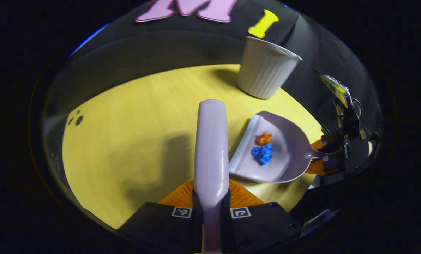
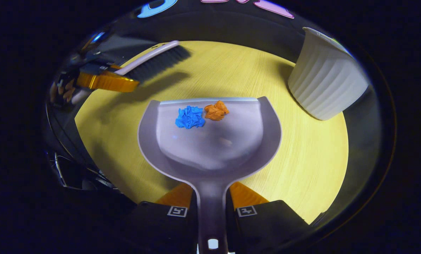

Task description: Pick up the small broom and dustpan from the desktop, sweep the trash into the dustpan with the broom, and then empty the trash into the garbage bin.

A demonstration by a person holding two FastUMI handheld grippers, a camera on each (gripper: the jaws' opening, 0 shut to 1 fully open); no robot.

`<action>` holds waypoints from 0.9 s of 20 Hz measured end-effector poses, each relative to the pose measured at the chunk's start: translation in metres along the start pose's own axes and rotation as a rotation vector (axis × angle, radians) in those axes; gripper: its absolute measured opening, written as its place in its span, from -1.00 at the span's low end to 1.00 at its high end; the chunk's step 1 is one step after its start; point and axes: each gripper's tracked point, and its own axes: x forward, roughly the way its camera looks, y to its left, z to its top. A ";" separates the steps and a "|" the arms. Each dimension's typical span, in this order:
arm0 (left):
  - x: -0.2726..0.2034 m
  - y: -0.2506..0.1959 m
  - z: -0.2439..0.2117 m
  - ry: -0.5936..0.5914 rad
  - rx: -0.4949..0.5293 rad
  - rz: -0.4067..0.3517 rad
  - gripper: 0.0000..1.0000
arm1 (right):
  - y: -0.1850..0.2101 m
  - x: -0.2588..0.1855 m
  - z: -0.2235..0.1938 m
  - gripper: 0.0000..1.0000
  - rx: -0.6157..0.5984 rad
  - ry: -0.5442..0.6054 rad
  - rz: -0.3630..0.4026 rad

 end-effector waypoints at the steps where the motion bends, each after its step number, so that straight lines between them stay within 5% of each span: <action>1: -0.005 0.005 -0.018 -0.012 -0.044 0.024 -0.50 | -0.001 -0.004 0.002 -0.29 -0.011 -0.006 0.002; 4: -0.008 0.015 -0.088 -0.013 -0.128 0.061 -0.49 | -0.006 -0.011 0.004 -0.22 -0.020 -0.042 0.011; 6: -0.030 0.005 -0.116 -0.002 -0.169 0.078 -0.48 | -0.003 -0.016 0.004 -0.36 0.001 -0.065 0.025; 10: -0.037 -0.030 -0.170 0.006 -0.293 0.076 -0.48 | -0.006 -0.020 0.008 -0.20 -0.036 -0.079 0.017; 18: -0.058 -0.064 -0.182 -0.039 -0.292 0.037 -0.48 | -0.016 -0.032 0.008 -0.33 0.025 -0.142 0.050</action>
